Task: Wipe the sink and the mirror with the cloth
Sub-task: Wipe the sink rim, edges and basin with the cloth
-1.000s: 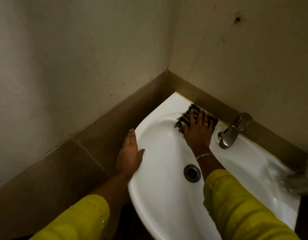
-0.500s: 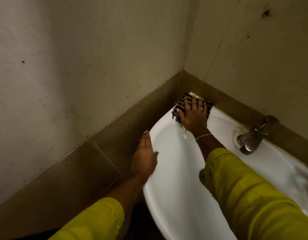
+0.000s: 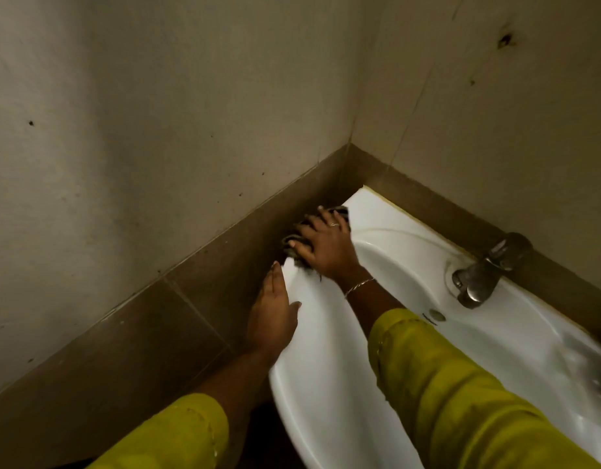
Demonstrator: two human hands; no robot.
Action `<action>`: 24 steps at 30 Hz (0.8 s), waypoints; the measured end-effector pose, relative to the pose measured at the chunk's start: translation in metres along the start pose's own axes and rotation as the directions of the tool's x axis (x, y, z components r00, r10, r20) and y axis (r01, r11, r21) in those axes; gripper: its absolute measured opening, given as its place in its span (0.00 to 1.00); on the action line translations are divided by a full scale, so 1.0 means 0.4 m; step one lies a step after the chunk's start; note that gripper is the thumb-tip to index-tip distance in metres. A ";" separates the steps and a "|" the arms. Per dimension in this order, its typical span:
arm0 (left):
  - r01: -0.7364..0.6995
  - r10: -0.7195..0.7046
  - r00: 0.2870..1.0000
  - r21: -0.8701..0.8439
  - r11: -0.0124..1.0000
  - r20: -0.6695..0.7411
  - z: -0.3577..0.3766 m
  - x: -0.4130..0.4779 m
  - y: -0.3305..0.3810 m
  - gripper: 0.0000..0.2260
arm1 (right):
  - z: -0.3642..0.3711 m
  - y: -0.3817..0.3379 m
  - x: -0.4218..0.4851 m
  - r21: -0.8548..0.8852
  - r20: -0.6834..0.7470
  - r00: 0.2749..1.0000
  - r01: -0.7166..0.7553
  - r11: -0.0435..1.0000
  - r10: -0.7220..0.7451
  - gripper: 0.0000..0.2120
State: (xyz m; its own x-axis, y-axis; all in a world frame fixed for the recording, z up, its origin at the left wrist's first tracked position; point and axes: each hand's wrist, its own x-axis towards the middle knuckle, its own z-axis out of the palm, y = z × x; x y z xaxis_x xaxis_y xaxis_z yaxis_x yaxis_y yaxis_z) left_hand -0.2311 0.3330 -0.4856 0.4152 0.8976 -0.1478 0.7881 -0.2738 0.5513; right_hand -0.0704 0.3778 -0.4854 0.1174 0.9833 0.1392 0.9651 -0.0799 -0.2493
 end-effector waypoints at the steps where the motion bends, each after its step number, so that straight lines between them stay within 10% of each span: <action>1: -0.001 0.001 1.000 0.006 1.000 0.001 0.000 -0.001 -0.001 0.33 | -0.012 0.023 0.010 -0.009 -0.011 0.999 -0.047 0.999 0.047 0.32; 24: 0.046 -0.046 0.999 0.005 0.999 -0.002 -0.006 -0.004 0.003 0.33 | -0.043 0.176 -0.202 -0.128 -0.214 0.727 -0.683 0.719 0.652 0.34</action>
State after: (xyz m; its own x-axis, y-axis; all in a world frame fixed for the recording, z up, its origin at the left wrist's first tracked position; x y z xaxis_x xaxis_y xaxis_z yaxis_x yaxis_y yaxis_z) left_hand -0.2320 0.3321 -0.4828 0.3776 0.9100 -0.1711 0.8083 -0.2339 0.5403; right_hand -0.0079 0.2899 -0.4976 0.7648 0.6279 0.1442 0.6441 -0.7497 -0.1518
